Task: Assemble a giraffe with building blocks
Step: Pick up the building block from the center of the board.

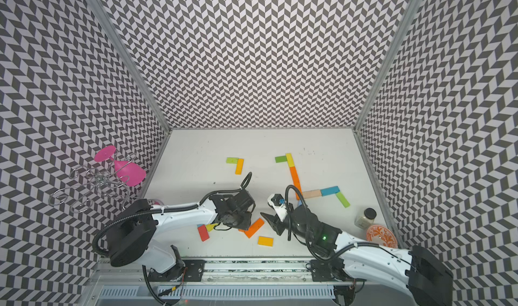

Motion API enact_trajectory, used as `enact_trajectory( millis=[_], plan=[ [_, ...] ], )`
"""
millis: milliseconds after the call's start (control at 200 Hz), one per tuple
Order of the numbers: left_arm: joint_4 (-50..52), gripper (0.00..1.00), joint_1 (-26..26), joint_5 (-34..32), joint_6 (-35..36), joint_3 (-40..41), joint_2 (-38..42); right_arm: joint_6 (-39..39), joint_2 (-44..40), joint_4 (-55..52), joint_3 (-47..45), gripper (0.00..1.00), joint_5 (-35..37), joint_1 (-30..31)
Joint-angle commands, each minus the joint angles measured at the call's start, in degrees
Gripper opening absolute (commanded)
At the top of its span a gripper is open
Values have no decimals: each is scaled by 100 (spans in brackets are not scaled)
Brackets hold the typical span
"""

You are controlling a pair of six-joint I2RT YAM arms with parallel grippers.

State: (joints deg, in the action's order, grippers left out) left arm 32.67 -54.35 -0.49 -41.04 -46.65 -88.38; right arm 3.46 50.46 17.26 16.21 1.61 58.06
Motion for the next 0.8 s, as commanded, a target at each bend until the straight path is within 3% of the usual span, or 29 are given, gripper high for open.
enact_trajectory(
  millis=[0, 165, 356, 481, 796],
  plan=[
    [182, 49, 104, -192, 84, 26, -88, 1, 114, 514, -18, 47, -57, 47],
    [221, 52, 135, -236, 109, 24, -92, -20, 243, 464, 42, 47, -76, 51],
    [196, 31, 211, -269, 246, 10, -302, -37, 318, 474, 73, 47, -91, 55],
    [278, 17, 625, -409, 533, -221, -338, -25, 285, 454, 101, 47, -123, 56],
    [456, 18, 1924, -645, 1401, -1215, -653, -100, 237, 331, 198, 47, -144, 56]
  ],
)
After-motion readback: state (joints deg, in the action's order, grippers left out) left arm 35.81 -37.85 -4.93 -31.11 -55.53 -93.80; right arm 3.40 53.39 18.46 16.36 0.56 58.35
